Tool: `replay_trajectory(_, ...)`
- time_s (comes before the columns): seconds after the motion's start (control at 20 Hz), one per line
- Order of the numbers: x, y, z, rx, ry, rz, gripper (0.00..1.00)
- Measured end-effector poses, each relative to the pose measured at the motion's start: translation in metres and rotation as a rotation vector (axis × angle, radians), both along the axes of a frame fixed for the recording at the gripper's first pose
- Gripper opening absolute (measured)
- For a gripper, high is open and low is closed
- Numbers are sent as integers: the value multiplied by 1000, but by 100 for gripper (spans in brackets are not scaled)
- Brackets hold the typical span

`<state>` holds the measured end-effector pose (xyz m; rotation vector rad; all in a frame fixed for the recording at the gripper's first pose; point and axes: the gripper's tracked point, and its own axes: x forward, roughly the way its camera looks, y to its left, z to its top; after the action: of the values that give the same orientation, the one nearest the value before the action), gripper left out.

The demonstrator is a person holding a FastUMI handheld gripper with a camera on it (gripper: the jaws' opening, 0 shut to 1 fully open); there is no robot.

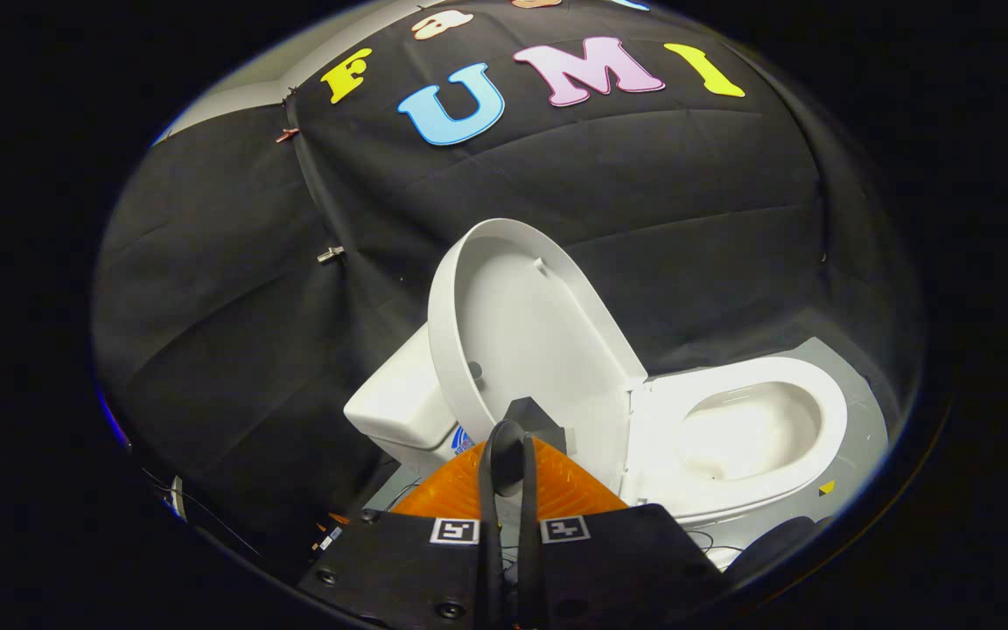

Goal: Open the toilet lid.

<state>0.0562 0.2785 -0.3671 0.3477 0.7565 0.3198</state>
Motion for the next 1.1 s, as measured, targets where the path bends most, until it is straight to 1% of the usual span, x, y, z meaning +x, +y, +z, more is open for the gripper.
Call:
replay_trajectory(0.35,0,6,1,-24,-2,15,11)
replay_trajectory(0.4,1,4,1,-23,-2,12,11)
replay_trajectory(0.45,0,10,3,9,-1,27,11)
replay_trajectory(0.55,0,7,4,3,-2,19,24)
replay_trajectory(0.6,0,7,4,-3,-2,19,24)
replay_trajectory(0.65,-2,12,7,27,-8,36,24)
replay_trajectory(0.75,-8,9,14,31,-6,25,52)
replay_trajectory(0.8,-4,9,14,29,-8,25,66)
replay_trajectory(0.9,-4,6,31,42,-30,25,94)
replay_trajectory(1.05,1,-4,60,17,-96,26,99)
replay_trajectory(1.1,4,-8,75,5,-131,28,98)
